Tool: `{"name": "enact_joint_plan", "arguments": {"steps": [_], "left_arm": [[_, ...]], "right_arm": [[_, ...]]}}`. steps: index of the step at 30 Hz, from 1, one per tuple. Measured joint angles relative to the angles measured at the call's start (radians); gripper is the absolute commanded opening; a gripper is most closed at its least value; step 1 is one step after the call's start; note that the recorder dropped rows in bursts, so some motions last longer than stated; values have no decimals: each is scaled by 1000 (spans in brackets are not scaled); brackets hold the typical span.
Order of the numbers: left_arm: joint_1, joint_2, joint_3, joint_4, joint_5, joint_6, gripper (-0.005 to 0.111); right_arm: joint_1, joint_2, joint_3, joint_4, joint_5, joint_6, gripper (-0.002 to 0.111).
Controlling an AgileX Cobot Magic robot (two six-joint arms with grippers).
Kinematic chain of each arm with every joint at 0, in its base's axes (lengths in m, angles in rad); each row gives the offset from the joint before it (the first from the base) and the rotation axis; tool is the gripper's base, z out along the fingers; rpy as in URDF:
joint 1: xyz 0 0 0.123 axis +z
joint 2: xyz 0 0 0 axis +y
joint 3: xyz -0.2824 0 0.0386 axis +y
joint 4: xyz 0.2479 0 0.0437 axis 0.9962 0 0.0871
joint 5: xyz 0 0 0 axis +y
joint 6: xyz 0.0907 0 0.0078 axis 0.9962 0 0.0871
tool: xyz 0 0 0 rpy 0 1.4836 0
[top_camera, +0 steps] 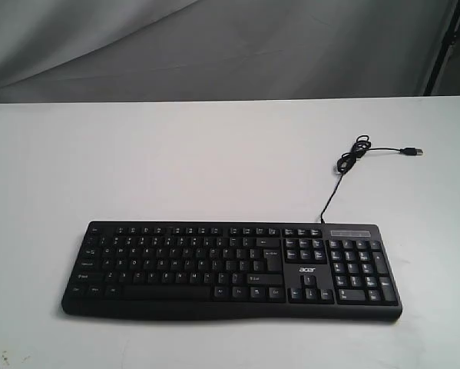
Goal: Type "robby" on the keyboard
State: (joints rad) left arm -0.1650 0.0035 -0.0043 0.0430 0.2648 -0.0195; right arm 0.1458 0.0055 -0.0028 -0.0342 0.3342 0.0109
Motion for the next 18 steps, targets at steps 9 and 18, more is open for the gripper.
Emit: {"name": "enact_joint_plan", "arguments": {"steps": [9,18], "left_arm": [[0,0,0,0,0,0,0],[0,0,0,0,0,0,0]], "right_arm": [[0,0,0,0,0,0,0],[0,0,0,0,-111,0,0]]}}
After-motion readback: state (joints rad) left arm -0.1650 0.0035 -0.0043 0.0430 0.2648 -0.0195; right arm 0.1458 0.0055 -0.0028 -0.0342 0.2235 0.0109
